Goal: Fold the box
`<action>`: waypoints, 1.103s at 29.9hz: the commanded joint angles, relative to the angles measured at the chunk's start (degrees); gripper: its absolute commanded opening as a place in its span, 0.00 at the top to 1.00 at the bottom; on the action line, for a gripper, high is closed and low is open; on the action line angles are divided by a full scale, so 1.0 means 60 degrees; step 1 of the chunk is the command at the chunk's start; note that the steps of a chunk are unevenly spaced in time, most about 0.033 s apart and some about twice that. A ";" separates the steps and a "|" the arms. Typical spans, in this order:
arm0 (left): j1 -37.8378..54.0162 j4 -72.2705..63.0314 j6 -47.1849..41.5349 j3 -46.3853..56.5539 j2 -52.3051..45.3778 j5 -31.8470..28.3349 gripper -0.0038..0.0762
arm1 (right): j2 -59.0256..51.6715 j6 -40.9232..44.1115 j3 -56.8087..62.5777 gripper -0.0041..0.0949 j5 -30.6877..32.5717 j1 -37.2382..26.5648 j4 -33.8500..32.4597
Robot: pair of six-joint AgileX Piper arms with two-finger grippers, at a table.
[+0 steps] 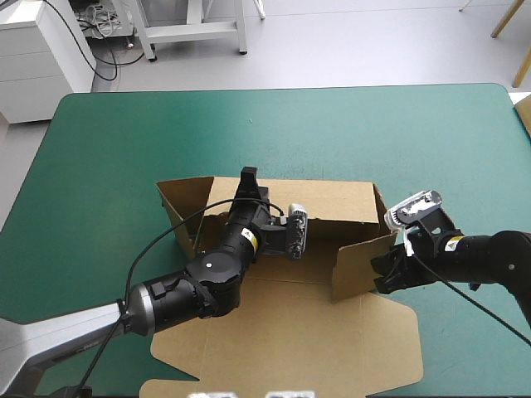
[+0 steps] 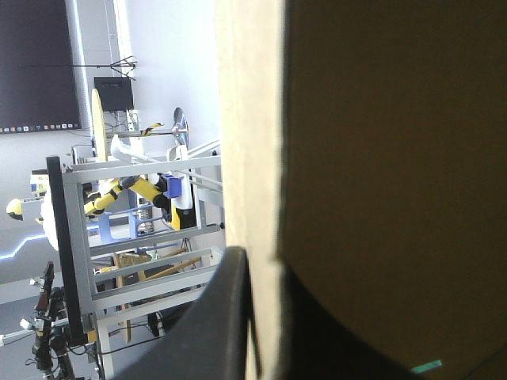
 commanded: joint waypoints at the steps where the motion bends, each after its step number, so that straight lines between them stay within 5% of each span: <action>1: -0.0082 -0.0881 -0.0064 -0.0063 0.0008 -0.0651 0.96 | -0.0125 0.0426 0.0189 0.56 -0.1008 -0.0072 -0.0161; 12: -0.0082 -0.0878 -0.0064 -0.0063 -0.0007 -0.0651 0.96 | -0.0125 0.0853 0.0527 0.56 -0.1624 -0.0054 -0.0882; 29: -0.0082 -0.0704 -0.0064 -0.0063 -0.0015 -0.0686 0.96 | -0.0106 0.0437 0.0559 0.55 -0.2657 0.0728 0.0078; 33: -0.0082 -0.0704 -0.0083 -0.0063 -0.0015 -0.0686 0.96 | -0.0086 0.1665 0.0559 0.55 -0.3355 0.1415 -0.1036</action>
